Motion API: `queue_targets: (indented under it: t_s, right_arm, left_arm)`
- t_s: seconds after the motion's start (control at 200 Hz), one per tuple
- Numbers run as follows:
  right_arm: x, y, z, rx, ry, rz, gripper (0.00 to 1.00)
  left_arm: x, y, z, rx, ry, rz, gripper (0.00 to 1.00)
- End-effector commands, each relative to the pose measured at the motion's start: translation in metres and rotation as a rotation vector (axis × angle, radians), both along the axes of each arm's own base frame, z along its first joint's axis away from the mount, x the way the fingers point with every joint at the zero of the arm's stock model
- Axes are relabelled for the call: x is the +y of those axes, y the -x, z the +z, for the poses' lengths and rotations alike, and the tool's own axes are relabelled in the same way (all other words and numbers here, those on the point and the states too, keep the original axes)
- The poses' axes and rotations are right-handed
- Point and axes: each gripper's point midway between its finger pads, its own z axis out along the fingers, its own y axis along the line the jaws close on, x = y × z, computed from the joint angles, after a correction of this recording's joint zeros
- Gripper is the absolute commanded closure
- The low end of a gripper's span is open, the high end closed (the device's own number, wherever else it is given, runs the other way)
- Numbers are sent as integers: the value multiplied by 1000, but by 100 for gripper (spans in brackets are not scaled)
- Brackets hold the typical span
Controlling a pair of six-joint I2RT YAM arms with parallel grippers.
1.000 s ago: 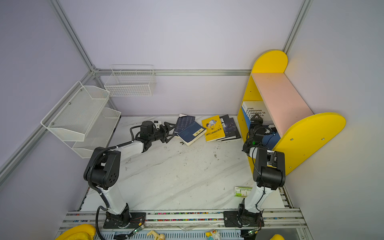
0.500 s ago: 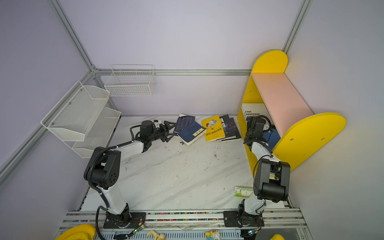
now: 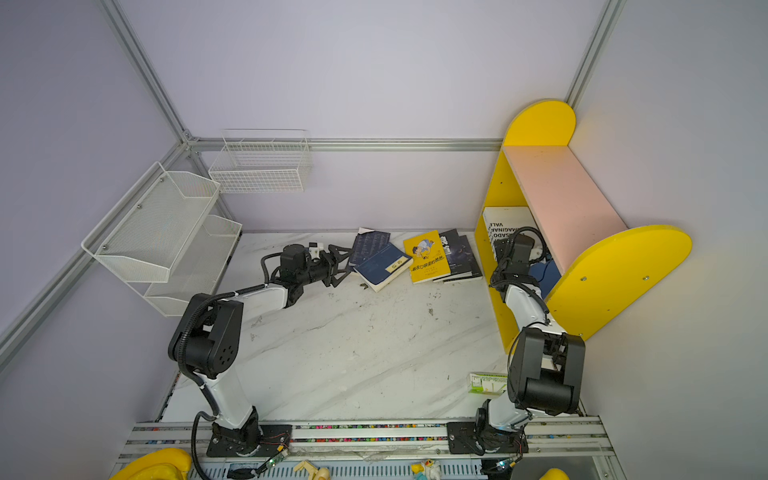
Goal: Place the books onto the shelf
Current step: 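Open the right gripper and withdraw it from the shelf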
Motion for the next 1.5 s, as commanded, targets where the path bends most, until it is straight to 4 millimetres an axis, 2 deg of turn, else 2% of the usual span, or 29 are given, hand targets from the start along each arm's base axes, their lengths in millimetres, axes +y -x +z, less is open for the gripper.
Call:
queue_targets:
  t_s: [0.0, 0.33, 0.65, 0.82, 0.92, 1.025, 1.15, 1.16, 1.18, 1.205, 1.345, 1.495]
  right_arm:
    - [-1, -13, 7, 8, 59, 56, 22]
    - [-9, -26, -8, 21, 32, 13, 22]
    - [-15, -49, -16, 18, 66, 26, 23]
    - [-21, -51, -24, 32, 53, 8, 23]
    - [-27, -46, -23, 35, 60, -17, 21]
    - [-39, -39, -15, 19, 70, -49, 16]
    - [-36, -36, -3, 2, 80, -24, 12]
    - [-36, -35, -3, 1, 80, -23, 12]
    - [-35, -33, -2, 3, 78, -20, 12]
    - [-34, -30, -2, 13, 76, -20, 12]
    - [-13, -13, -7, 105, 77, 103, 11]
    - [16, 25, -1, 168, 93, 225, 10]
  left_arm:
    - [-2, 3, -1, -18, 38, -24, 11]
    - [4, 3, 4, -29, 45, -7, 11]
    - [15, -1, 8, -42, 41, 23, 11]
    - [17, -2, 6, -35, 36, 39, 11]
    - [18, -3, 6, -33, 32, 46, 11]
    - [18, -3, 7, -32, 32, 46, 11]
    - [20, -4, 6, -29, 10, 58, 10]
    - [21, -4, 6, -29, 9, 59, 9]
    - [21, -4, 9, -35, 2, 59, 1]
    - [21, -4, 9, -37, -8, 60, 0]
    - [25, -1, 16, -51, -83, 58, 0]
    - [23, 7, 25, -70, -148, 43, 0]
